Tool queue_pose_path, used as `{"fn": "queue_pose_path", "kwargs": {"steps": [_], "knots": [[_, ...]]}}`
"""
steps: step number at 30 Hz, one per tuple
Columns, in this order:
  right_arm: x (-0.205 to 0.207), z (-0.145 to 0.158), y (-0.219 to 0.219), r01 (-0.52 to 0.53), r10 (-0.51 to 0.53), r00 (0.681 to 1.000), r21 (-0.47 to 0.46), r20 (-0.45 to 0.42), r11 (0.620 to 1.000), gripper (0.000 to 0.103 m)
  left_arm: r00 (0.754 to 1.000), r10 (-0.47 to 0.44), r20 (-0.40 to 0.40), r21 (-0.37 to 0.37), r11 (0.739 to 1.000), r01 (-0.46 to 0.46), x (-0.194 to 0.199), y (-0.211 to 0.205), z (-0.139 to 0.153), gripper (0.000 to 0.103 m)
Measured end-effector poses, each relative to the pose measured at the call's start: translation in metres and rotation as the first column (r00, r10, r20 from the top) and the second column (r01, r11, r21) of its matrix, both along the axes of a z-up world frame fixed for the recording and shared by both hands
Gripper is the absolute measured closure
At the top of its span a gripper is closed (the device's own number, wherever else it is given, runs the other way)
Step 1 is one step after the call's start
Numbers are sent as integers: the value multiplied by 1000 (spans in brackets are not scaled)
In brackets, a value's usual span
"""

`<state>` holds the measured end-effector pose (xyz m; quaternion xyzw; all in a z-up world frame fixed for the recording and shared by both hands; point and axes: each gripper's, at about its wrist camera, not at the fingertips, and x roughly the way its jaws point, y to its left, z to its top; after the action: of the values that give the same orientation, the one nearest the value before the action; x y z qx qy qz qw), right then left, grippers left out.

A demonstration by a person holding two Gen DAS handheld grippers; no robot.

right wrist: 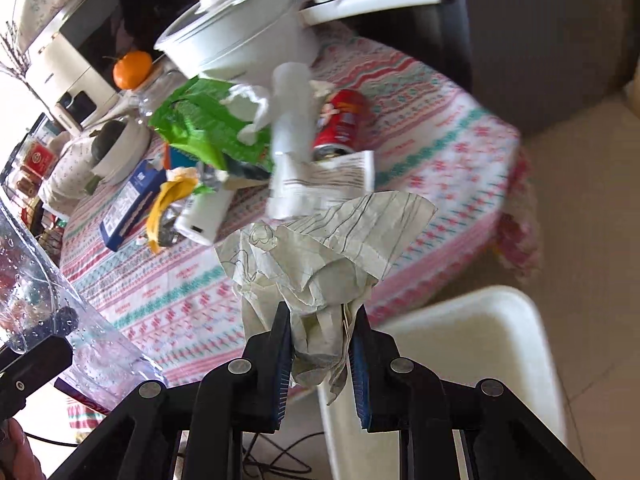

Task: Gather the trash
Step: 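Carry the bottle into the white bin and open the left gripper while the right carries tissue over it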

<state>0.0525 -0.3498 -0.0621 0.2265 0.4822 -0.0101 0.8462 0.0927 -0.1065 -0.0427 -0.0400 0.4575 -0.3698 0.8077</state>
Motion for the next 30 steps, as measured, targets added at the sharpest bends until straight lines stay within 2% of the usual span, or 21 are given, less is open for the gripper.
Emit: {"fn": "queue_pose_path", "kwargs": {"steps": [7, 16, 19, 26, 30], "knots": [[-49, -19, -67, 107, -108, 992, -19, -63, 994, 79, 993, -98, -73, -2, 995, 98, -23, -69, -53, 32], [-83, -53, -109, 140, -143, 974, -28, -176, 990, 79, 992, -97, -87, 28, 995, 100, -22, -117, -116, 31], [-87, -59, -111, 132, -136, 970, -30, -201, 991, 79, 993, -92, -80, 66, 993, 97, -20, -125, -131, 31], [-89, -62, -107, 108, -114, 970, -42, -215, 993, 78, 993, -80, -88, 174, 980, 95, -21, -136, -145, 30], [-89, -62, -106, 105, -114, 969, -54, -219, 993, 78, 995, -77, -62, 199, 976, 88, -26, -134, -142, 29]]}}
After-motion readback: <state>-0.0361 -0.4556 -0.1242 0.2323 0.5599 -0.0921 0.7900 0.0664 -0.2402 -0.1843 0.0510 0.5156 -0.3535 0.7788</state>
